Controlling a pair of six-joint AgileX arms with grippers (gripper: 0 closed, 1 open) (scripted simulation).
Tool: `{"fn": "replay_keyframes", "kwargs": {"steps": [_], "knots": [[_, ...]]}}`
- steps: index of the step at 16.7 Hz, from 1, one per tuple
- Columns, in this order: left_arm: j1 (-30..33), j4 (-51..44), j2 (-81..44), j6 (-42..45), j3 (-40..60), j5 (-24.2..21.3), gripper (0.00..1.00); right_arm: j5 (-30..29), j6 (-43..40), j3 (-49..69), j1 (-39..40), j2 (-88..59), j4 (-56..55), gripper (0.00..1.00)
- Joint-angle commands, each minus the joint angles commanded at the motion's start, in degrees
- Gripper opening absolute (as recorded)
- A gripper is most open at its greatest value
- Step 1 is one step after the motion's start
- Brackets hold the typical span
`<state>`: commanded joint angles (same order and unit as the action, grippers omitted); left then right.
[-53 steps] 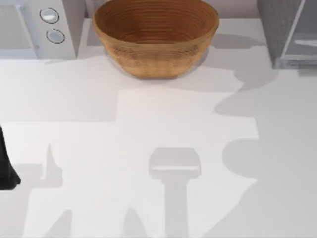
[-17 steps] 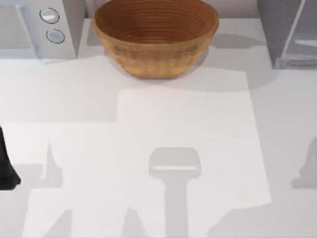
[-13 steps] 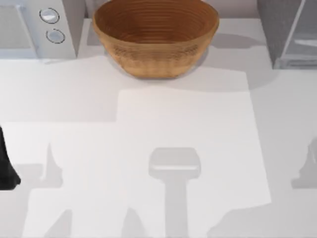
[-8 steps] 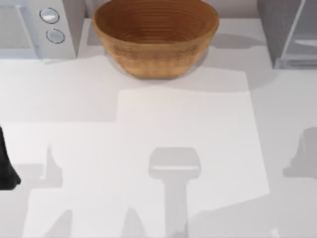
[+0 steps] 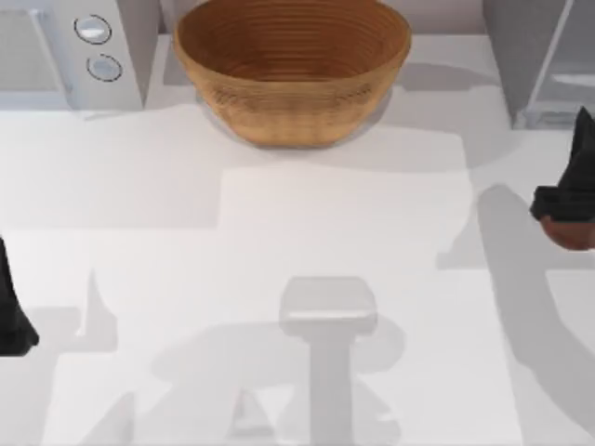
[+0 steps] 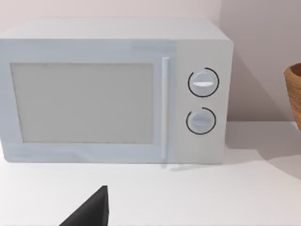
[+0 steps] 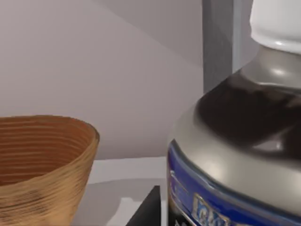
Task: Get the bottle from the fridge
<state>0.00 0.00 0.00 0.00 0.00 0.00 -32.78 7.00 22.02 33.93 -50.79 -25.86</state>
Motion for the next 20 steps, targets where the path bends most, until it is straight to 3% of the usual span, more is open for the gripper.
{"fn": "replay_keyframes", "kwargs": {"steps": [6,11,15,20], "knots": [[0.0,0.0,0.0,0.0,0.0,0.0,1.0,-19.8,0.0,15.8,19.6,-37.2,-15.0,0.0],[0.0,0.0,0.0,0.0,0.0,0.0,1.0,-31.5,-3.0,29.0,30.1,-58.5,-26.3,0.0],[0.0,0.0,0.0,0.0,0.0,0.0,1.0,-35.7,-5.1,35.0,33.2,-65.9,-31.2,0.0],[0.0,0.0,0.0,0.0,0.0,0.0,1.0,-35.7,-5.0,35.1,33.1,-66.1,-31.3,0.0]]}}
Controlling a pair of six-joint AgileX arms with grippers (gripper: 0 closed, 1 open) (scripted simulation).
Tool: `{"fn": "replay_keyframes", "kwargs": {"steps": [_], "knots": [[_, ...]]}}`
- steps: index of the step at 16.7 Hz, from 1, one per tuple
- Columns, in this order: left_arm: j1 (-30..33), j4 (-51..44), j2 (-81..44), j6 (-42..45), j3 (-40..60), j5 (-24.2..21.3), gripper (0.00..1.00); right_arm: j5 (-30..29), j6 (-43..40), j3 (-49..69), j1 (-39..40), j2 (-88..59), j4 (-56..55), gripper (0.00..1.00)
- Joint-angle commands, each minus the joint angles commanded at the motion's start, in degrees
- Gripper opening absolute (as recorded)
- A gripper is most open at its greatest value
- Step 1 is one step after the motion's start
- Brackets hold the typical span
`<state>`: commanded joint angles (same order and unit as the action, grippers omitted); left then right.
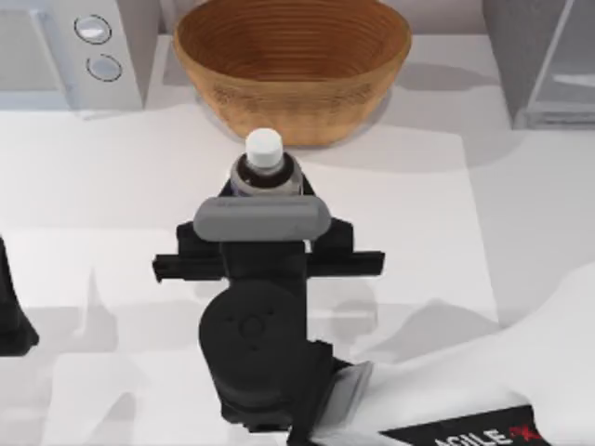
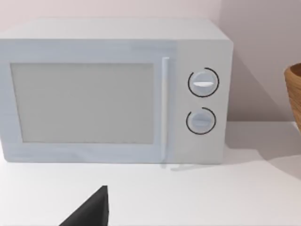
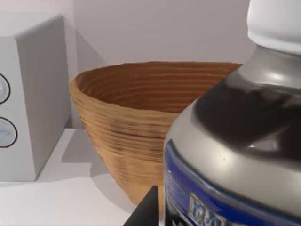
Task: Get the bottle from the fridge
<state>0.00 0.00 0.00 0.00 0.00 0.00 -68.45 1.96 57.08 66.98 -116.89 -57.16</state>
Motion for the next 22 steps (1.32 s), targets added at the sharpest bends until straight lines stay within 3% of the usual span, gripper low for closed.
{"fn": "replay_keyframes", "kwargs": {"steps": [8,12,22], "knots": [[0.0,0.0,0.0,0.0,0.0,0.0,1.0,6.0,-0.9,4.9,-6.1,-10.2,-6.2,0.0],[0.0,0.0,0.0,0.0,0.0,0.0,1.0,6.2,-0.9,5.1,-6.3,-10.6,-6.5,0.0],[0.0,0.0,0.0,0.0,0.0,0.0,1.0,6.2,-0.9,5.1,-6.3,-10.6,-6.5,0.75]]}}
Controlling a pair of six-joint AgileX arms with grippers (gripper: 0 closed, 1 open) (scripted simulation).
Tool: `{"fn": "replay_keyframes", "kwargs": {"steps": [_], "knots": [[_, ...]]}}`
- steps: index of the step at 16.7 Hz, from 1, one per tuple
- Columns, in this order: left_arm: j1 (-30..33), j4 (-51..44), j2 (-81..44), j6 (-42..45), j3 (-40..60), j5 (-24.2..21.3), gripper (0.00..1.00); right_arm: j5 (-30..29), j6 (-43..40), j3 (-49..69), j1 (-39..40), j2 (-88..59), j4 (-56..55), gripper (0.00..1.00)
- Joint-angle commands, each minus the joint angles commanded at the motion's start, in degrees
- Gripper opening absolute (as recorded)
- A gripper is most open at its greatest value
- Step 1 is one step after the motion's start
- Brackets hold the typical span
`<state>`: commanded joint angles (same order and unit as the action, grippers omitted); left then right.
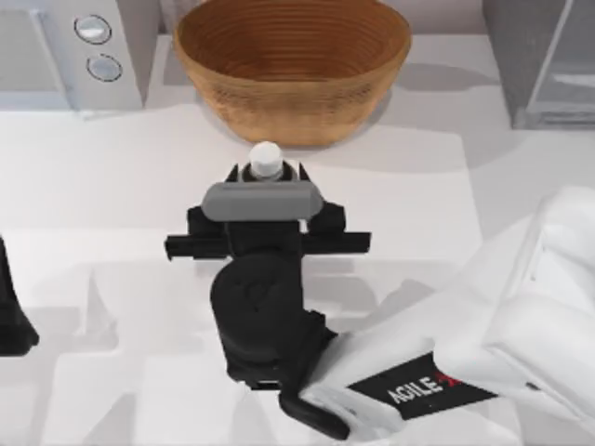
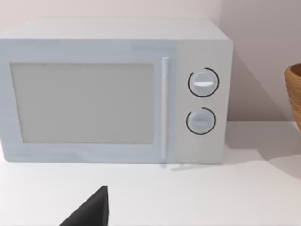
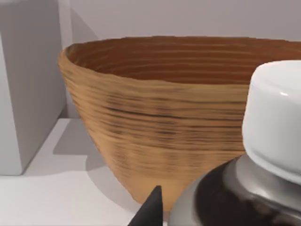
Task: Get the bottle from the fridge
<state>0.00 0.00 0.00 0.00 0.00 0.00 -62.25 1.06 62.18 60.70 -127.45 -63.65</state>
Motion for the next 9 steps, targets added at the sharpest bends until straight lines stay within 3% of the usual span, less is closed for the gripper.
{"fn": "replay_keyframes", "kwargs": {"steps": [3,9], "knots": [[0.0,0.0,0.0,0.0,0.0,0.0,1.0,0.0,0.0,0.0,0.0,0.0,0.0,0.98],[0.0,0.0,0.0,0.0,0.0,0.0,1.0,0.0,0.0,0.0,0.0,0.0,0.0,1.0]]}}
